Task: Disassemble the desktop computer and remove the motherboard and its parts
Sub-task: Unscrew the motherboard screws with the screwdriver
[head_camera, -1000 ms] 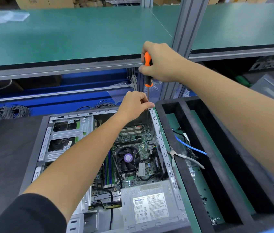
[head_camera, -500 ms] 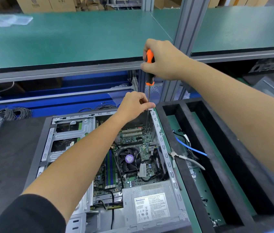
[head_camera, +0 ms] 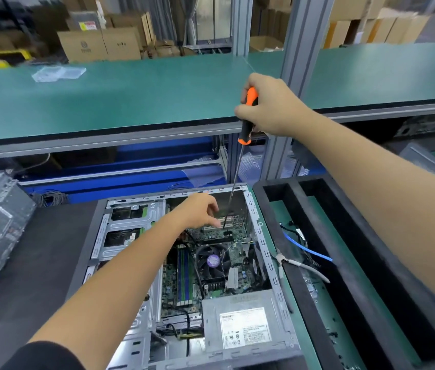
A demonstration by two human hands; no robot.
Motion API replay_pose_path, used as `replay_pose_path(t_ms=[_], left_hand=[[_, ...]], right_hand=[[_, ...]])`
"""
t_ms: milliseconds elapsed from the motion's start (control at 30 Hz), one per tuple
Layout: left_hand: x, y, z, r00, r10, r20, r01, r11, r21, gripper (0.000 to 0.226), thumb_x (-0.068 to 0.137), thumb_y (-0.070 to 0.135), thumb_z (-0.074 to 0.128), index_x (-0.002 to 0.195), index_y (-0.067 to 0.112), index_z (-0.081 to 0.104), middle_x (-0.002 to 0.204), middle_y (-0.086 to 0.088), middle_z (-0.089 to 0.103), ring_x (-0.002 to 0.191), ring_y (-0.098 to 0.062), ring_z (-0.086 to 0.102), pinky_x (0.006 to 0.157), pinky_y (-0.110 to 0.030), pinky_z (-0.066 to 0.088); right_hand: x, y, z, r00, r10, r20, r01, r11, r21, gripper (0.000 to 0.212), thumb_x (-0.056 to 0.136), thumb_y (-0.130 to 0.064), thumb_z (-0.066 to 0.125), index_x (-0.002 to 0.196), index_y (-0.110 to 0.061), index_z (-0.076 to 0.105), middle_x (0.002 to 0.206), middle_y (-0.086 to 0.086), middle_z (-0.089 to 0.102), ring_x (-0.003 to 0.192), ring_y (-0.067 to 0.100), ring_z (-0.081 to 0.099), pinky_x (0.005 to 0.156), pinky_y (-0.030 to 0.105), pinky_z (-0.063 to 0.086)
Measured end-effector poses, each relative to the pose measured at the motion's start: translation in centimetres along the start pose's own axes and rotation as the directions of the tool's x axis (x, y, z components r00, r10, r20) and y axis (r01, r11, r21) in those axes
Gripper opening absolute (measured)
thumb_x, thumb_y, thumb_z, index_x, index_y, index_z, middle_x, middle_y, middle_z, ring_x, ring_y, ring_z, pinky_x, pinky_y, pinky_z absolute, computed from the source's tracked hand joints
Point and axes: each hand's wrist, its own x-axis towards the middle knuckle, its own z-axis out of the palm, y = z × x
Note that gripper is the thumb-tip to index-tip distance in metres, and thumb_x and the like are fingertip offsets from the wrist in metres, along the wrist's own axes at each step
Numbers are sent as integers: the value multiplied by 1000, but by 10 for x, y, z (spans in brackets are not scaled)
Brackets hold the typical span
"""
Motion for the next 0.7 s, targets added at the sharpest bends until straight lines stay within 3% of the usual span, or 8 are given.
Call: replay_pose_path(t_ms=[133, 267, 500, 600, 700], left_hand=[[-11, -1, 7, 998, -48, 32, 46, 998, 53, 51, 76, 30, 81, 118, 10, 62, 103, -2, 68, 88, -15, 61, 80, -24, 45], [-19, -5, 16, 993, -110, 38, 108, 993, 55, 56, 76, 32, 81, 123, 12, 59, 102, 0, 64, 90, -16, 60, 82, -27, 47], [-27, -2, 28, 990, -139, 8, 139, 990, -11, 44, 82, 31, 76, 119, 14, 60, 95, 4, 63, 78, -11, 59, 65, -22, 43], [-29, 4, 30, 992, -125, 4, 125, 992, -16, 29, 86, 28, 72, 110, 14, 63, 97, 0, 65, 78, -14, 60, 68, -25, 47], [-30, 9, 33, 994, -110, 3, 110, 993, 36, 11, 88, 24, 70, 81, 18, 63, 82, 2, 64, 75, -15, 58, 67, -27, 44]], right_hand=[[-9, 0, -2, 998, 62, 19, -64, 992, 113, 15, 87, -17, 62, 96, -11, 50, 80, 2, 53, 62, 22, 61, 51, 26, 56], [-16, 1, -5, 994, 101, 30, -105, 979, 173, 16, 87, -16, 63, 95, -11, 50, 84, 5, 54, 67, 24, 65, 53, 30, 59], [-24, 1, -16, 992, 125, 20, -126, 963, 236, 17, 88, -15, 64, 96, -10, 50, 86, 5, 55, 62, 17, 65, 44, 16, 49], [-27, 1, -21, 991, 131, 8, -129, 961, 246, 16, 89, -15, 64, 96, -10, 51, 86, 5, 56, 52, 9, 63, 42, 13, 46], [-31, 2, -24, 992, 127, 3, -124, 963, 240, 17, 89, -15, 64, 97, -10, 50, 87, 4, 56, 51, 7, 62, 42, 12, 45]])
